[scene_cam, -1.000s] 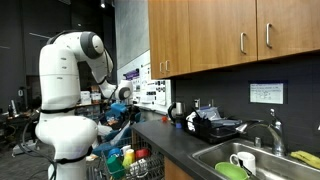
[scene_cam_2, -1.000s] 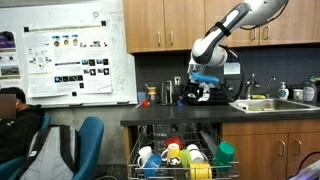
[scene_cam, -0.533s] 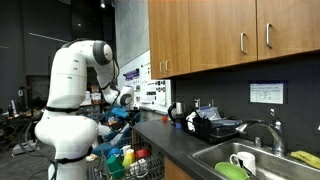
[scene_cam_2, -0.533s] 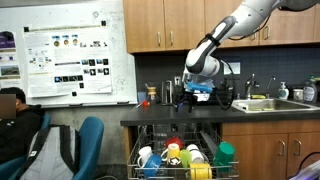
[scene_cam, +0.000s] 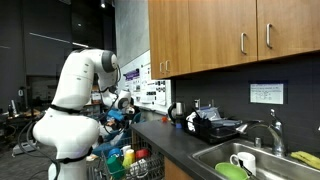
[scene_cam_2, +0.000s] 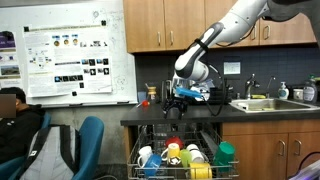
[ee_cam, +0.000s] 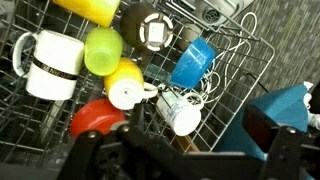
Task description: Put the blue bowl on the counter.
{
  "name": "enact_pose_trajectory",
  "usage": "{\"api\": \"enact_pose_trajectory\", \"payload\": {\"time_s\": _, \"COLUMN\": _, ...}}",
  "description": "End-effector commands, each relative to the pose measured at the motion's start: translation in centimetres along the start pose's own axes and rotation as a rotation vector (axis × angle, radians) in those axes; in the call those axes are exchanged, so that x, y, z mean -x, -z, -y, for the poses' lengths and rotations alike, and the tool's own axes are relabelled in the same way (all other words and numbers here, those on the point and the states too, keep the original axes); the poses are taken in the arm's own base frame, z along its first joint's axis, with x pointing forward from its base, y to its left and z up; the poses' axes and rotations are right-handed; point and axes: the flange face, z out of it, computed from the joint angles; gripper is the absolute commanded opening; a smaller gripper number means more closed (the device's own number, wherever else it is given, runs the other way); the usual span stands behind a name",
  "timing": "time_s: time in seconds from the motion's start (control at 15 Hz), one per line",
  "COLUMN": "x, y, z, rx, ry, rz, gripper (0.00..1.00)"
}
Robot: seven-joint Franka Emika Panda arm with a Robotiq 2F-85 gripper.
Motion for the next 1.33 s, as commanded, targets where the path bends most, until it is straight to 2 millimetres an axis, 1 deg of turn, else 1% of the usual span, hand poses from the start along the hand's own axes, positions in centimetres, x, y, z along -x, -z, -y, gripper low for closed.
{"api": "enact_pose_trajectory", "payload": {"time_s": 0.0, "x": 0.2, "y": -0.5, "z": 1.5, "rx": 0.003, "ry": -0.056, "rz": 0.049, "gripper": 1.00}}
{"api": "enact_pose_trajectory", "payload": {"time_s": 0.07, "x": 0.5, "y": -0.7, "z": 1.6, "rx": 0.008, "ry": -0.068, "rz": 0.057, "gripper": 1.00}}
{"api": "enact_pose_trajectory", "payload": {"time_s": 0.27, "x": 0.3, "y": -1.1, "z": 2.5, "rx": 0.005, "ry": -0.103, "rz": 0.064, "gripper": 1.00}}
{"api": "enact_pose_trajectory", "payload": {"time_s": 0.47, "x": -0.9, "y": -1.7, "z": 3.5, "rx": -0.016, "ry": -0.104, "rz": 0.045, "gripper": 1.00}}
{"api": "enact_pose_trajectory", "payload": {"time_s": 0.53, "x": -1.4, "y": -2.0, "z": 3.7, "rx": -0.052, "ry": -0.080, "rz": 0.049, "gripper": 1.00}}
{"api": "enact_pose_trajectory", "payload": {"time_s": 0.8, "x": -3.4, "y": -4.3, "z": 4.7, "rx": -0.025, "ry": -0.101, "rz": 0.013, "gripper": 1.00}}
{"api": "enact_pose_trajectory", "payload": {"time_s": 0.93, "x": -4.4, "y": -6.0, "z": 5.2, "rx": -0.013, "ry": -0.132, "rz": 0.013, "gripper": 1.00}}
{"api": "enact_pose_trajectory", "payload": {"time_s": 1.07, "x": -5.1, "y": -7.6, "z": 6.2, "rx": -0.005, "ry": -0.157, "rz": 0.018, "gripper": 1.00}}
{"api": "enact_pose_trajectory", "payload": {"time_s": 1.27, "x": -5.4, "y": -9.5, "z": 7.7, "rx": 0.014, "ry": -0.196, "rz": 0.048, "gripper": 1.00}}
